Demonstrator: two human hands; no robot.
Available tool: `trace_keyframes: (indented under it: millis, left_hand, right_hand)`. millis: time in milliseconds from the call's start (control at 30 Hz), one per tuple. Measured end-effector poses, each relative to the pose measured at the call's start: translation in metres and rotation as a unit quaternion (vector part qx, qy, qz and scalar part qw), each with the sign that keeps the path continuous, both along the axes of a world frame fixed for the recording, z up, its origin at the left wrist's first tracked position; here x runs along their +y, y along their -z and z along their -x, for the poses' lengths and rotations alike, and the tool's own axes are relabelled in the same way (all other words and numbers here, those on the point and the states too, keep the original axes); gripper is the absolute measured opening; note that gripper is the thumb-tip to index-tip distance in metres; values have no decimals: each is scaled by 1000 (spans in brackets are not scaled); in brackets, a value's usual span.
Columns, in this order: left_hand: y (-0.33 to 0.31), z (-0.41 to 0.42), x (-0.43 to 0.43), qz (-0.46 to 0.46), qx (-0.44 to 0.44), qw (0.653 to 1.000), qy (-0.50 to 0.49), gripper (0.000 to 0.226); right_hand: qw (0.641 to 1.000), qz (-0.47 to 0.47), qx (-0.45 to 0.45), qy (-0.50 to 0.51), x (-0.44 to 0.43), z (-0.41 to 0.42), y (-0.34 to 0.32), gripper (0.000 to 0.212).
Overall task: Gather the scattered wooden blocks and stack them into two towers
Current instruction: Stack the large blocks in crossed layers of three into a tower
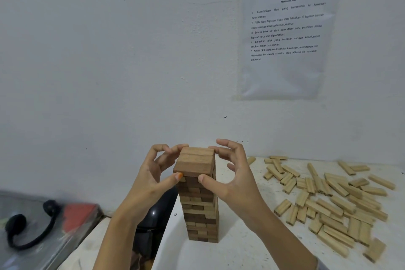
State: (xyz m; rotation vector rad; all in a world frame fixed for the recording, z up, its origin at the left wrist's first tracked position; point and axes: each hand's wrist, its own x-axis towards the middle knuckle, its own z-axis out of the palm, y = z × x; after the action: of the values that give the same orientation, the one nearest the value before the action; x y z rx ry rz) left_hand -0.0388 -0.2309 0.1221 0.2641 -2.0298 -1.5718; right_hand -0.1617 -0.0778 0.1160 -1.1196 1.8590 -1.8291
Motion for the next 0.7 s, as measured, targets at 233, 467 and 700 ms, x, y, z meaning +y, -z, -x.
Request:
trace_keyframes:
  millis: [233,467,700]
  left_hand:
    - [-1,1,2,-34,20,998,-41,106]
    - [-1,8,30,-163,11,980,-111,48]
    - [12,17,43,-237,-15,967,-91,72]
  right_hand:
    - [998,30,-47,-12,8,-5,-2,71]
    - [978,46,-201,-2,-6,-28,7,47]
    - [976,32,-214,-20,-33,-45,14,106]
